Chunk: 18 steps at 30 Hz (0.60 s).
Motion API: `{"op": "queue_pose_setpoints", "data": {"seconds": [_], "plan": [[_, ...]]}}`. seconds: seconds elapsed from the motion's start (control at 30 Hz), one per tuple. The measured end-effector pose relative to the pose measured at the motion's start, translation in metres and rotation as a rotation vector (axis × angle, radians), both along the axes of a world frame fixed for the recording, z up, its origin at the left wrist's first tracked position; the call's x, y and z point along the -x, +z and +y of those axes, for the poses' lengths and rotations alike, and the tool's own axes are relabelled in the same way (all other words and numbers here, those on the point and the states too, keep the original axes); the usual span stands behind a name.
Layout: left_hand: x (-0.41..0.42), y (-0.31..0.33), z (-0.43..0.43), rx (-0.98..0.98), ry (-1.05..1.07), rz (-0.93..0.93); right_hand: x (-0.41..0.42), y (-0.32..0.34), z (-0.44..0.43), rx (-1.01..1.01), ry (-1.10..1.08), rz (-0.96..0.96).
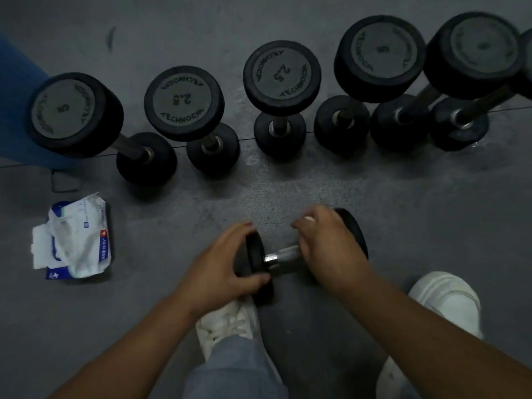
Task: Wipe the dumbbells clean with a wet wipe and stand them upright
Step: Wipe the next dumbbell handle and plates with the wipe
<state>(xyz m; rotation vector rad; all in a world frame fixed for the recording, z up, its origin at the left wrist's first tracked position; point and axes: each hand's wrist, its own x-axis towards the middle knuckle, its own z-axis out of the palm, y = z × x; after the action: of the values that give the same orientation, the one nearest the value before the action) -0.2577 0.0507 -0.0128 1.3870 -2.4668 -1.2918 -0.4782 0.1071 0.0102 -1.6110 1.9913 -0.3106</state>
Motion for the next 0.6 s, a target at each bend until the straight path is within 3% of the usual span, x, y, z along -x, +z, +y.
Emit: {"op": "queue_pose_setpoints", "data": {"seconds": [0.1, 0.23, 0.4, 0.53, 0.6], "plan": [[0.012, 0.007, -0.027, 0.127, 0.114, 0.058, 0.002, -0.002, -0.023, 0.030, -0.126, -0.065], [0.029, 0.003, -0.054, 0.166, -0.127, -0.117, 0.009, -0.016, -0.051, 0.024, -0.208, -0.090], [0.040, -0.003, -0.100, 0.101, -0.098, -0.168, 0.009, -0.028, -0.090, 0.046, -0.279, -0.080], [0.038, -0.009, -0.105, 0.055, -0.091, -0.129, -0.020, -0.033, -0.100, -0.030, 0.025, -0.088], [0.037, -0.011, -0.099, 0.061, -0.075, -0.093, -0.010, -0.035, -0.096, -0.060, 0.020, -0.049]]}}
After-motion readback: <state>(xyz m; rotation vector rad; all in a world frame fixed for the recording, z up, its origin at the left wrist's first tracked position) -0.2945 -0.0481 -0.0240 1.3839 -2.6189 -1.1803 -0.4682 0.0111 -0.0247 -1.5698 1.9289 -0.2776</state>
